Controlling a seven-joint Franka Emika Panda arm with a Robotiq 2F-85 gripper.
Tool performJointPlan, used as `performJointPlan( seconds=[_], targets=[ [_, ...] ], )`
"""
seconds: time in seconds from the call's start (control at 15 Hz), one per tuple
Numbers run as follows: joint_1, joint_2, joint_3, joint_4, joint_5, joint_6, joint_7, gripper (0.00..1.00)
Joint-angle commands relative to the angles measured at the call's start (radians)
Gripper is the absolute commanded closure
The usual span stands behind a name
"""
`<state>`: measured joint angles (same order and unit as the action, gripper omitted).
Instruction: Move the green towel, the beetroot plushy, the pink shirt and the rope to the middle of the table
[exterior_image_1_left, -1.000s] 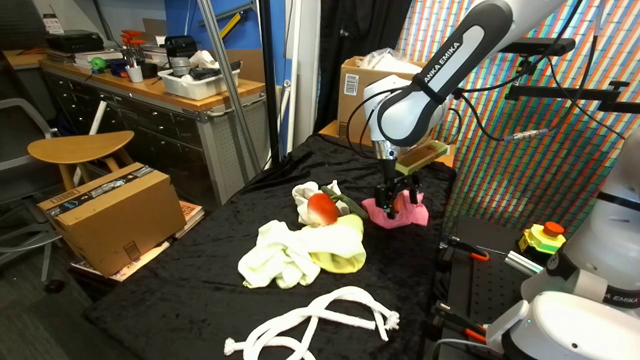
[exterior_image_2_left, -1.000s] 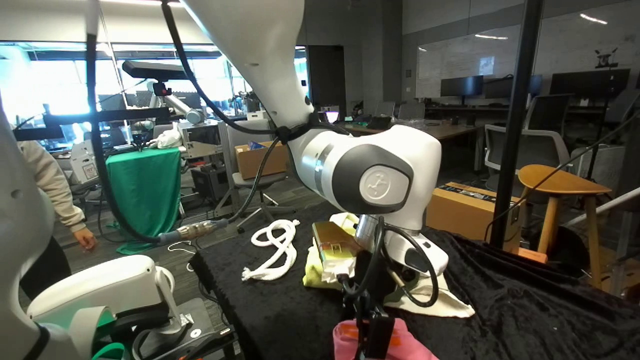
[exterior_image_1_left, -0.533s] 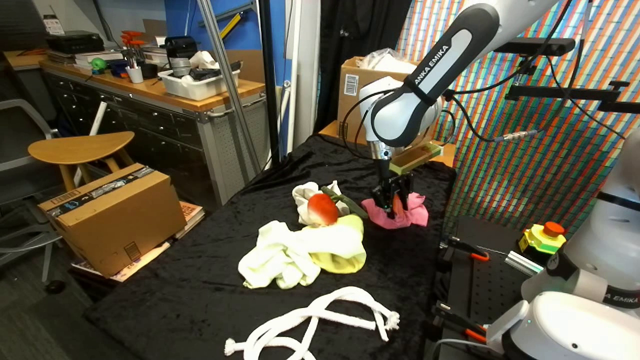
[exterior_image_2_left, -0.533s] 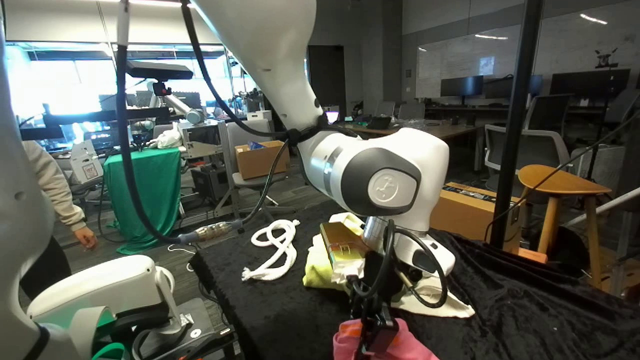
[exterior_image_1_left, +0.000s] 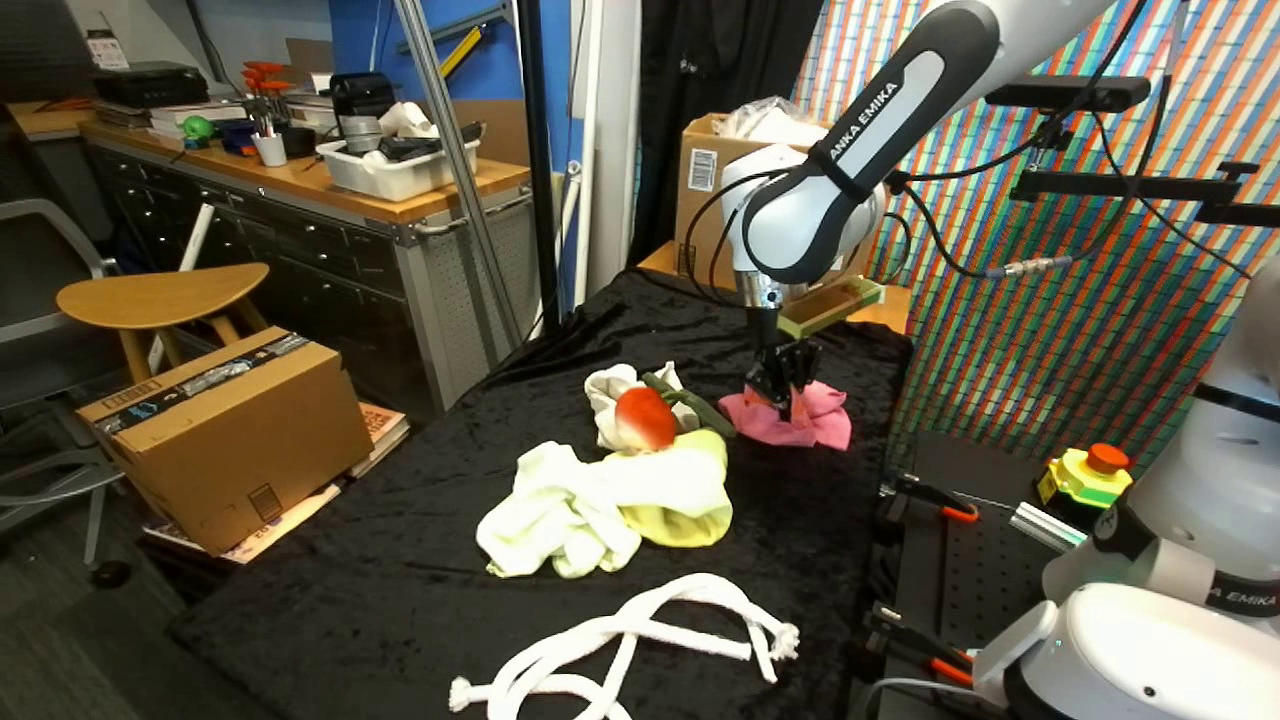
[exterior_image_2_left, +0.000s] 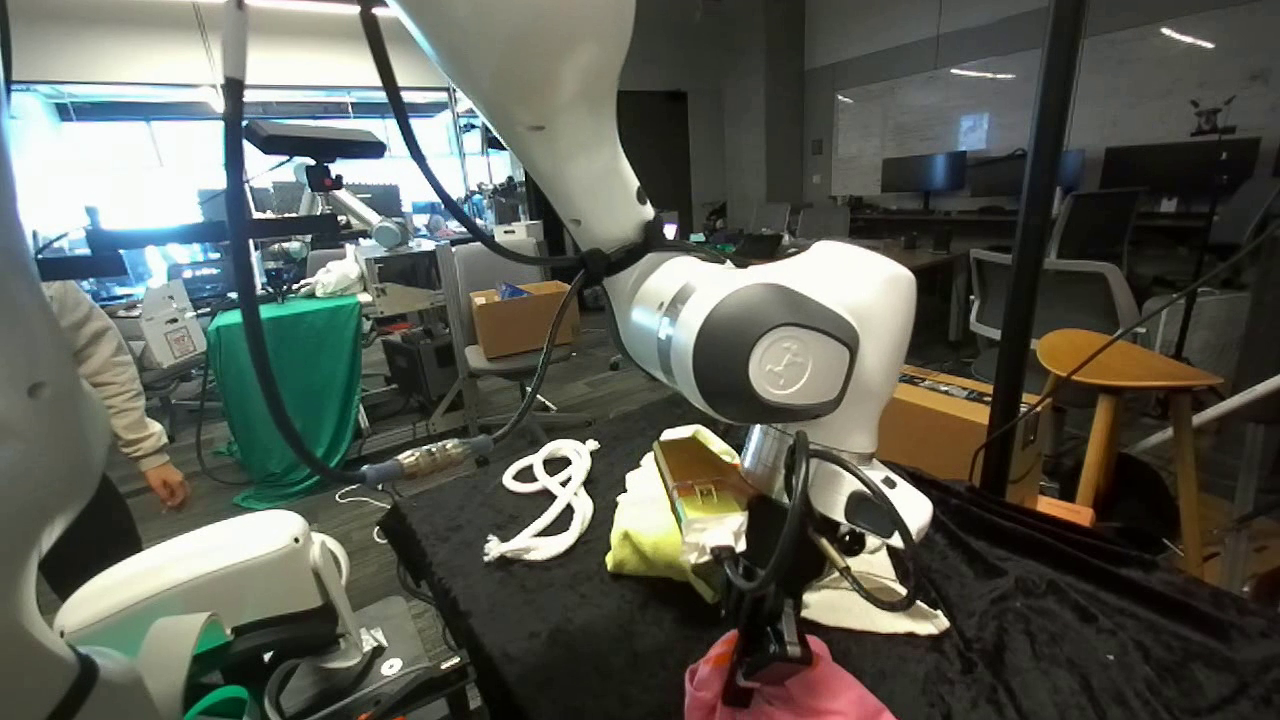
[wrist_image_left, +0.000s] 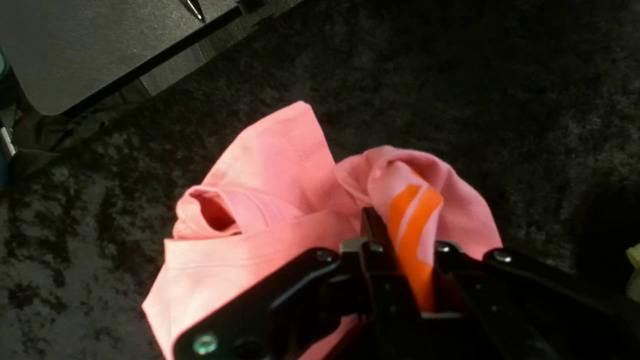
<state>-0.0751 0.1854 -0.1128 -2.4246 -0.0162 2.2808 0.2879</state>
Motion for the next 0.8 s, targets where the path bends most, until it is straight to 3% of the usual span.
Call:
performJointPlan(
  seconds=[0.0, 0.33, 0.73],
  targets=[
    [-0.002, -0.106, -0.008, -0.009, -0.022, -0.036, -0.035, 0.93],
    [0.009, -0.289, 0.019, -0.014, -0.076, -0.115, -0.059, 0.96],
    [0.059, -0.424, 0.127, 0.085, -0.15, -0.177, -0.098, 0.96]
  ],
)
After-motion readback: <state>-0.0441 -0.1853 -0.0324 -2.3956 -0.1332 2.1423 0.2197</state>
